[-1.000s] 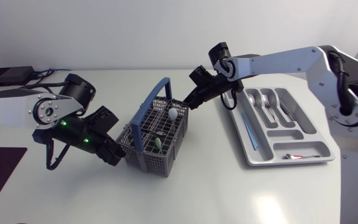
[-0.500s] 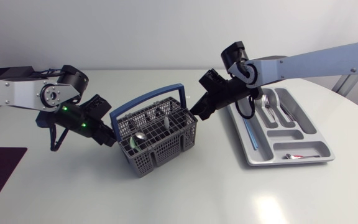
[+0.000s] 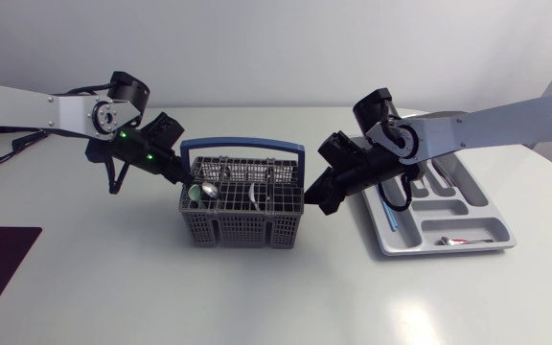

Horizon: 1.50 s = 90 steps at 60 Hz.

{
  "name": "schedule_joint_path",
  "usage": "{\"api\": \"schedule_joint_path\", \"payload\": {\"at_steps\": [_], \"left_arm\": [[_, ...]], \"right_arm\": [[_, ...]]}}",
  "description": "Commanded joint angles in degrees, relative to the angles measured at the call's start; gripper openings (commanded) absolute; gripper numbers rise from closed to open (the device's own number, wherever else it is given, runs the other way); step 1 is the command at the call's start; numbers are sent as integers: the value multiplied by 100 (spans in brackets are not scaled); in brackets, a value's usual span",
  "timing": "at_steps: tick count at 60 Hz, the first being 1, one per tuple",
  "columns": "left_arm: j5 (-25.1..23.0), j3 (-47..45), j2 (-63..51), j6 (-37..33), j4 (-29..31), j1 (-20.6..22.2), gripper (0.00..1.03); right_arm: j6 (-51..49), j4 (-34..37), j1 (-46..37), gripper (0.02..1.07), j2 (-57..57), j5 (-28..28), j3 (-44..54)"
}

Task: Unload the cutlery basket into the drawer organizer.

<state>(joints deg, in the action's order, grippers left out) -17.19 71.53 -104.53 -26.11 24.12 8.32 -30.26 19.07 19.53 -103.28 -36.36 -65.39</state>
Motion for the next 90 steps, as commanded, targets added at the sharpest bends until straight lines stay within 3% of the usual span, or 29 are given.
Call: {"api": "schedule_joint_path", "payload": {"at_steps": [1,8,13,19,24,29,42,58,65,81,90], "left_arm": [[-329,116,-94,150,-48,214,16],[-461,-104,126,150,-118,-85,25],[-540,-332,442,150,-136,-331,43],[-540,-737,987,150,-294,-533,67],[-540,-1000,1339,141,-303,-621,79],[-540,-1290,1849,132,-311,-779,85],[-654,-2081,3562,150,-276,-788,86],[-584,-2398,4090,124,40,-111,86],[-469,-2310,4028,150,102,56,86],[-320,-2178,3993,176,128,162,86],[-320,-2213,3958,150,119,135,86]], "right_arm": [[-41,-351,104,16,124,-222,-1],[3,-554,-151,17,177,-56,-1],[11,-852,-327,20,423,173,158],[11,-1116,-450,48,784,393,369],[-6,-1151,-555,72,1100,472,500],[-32,-1151,-599,78,1575,507,711],[11,-835,-98,78,2612,560,1256],[838,-720,1167,78,2524,1808,1230],[1391,-422,1510,77,2207,2159,826],[2534,519,1809,77,1012,2265,-756],[3114,809,1905,64,467,2353,-1372]]}}
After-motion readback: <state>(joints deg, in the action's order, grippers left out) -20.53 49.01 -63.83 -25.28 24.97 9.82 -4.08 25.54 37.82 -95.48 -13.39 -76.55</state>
